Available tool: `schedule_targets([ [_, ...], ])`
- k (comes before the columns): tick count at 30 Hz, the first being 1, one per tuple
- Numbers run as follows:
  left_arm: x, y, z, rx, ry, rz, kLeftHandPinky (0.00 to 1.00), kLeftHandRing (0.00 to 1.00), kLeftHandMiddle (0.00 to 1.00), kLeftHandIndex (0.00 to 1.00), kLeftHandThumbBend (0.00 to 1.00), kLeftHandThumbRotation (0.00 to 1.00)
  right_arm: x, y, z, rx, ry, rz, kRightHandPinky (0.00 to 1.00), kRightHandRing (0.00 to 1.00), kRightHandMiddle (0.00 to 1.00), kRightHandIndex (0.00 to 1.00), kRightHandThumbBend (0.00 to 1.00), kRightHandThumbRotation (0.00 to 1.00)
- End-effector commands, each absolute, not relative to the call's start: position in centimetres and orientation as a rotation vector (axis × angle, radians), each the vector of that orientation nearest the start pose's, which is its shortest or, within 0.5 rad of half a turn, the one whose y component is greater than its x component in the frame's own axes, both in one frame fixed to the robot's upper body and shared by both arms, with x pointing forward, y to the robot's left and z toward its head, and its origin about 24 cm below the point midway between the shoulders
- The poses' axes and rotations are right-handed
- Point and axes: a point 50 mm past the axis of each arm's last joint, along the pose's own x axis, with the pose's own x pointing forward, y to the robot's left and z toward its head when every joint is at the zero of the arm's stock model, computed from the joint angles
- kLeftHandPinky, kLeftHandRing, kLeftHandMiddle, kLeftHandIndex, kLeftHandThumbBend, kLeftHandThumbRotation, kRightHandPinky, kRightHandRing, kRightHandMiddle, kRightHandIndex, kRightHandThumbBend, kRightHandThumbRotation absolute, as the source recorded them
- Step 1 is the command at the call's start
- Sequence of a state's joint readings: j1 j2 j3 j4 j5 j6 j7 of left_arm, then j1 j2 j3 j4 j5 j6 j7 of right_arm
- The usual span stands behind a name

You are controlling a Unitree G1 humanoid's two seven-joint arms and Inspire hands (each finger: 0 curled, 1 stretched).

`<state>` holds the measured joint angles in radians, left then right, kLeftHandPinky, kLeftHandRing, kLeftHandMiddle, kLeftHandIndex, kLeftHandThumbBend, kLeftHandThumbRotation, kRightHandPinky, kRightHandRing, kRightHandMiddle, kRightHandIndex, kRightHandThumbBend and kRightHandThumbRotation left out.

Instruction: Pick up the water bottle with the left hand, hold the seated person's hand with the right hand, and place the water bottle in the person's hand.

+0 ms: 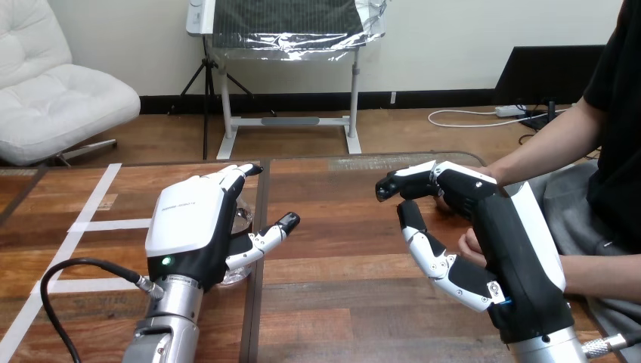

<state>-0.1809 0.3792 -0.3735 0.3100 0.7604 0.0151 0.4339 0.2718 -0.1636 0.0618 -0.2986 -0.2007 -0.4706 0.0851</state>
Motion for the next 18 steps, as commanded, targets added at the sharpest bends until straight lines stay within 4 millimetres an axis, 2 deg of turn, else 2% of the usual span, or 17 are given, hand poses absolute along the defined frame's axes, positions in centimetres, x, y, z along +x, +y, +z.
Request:
schedule_targets([
  [1,27.86,16.46,2.21,1.216,-0.167,-0.002,0.86,0.83,0.84,0.83,0.59,0.84,19.46,-15.22,10.62,-0.367,-0.551,0.195,0.66,0.72,0.65,0.56,0.21,0.00],
  [18,28.10,16.53,2.09,1.224,-0.162,0.008,0.86,0.83,0.85,0.84,0.59,0.84,19.51,-15.23,10.60,-0.368,-0.548,0.199,0.65,0.72,0.65,0.56,0.22,0.00],
])
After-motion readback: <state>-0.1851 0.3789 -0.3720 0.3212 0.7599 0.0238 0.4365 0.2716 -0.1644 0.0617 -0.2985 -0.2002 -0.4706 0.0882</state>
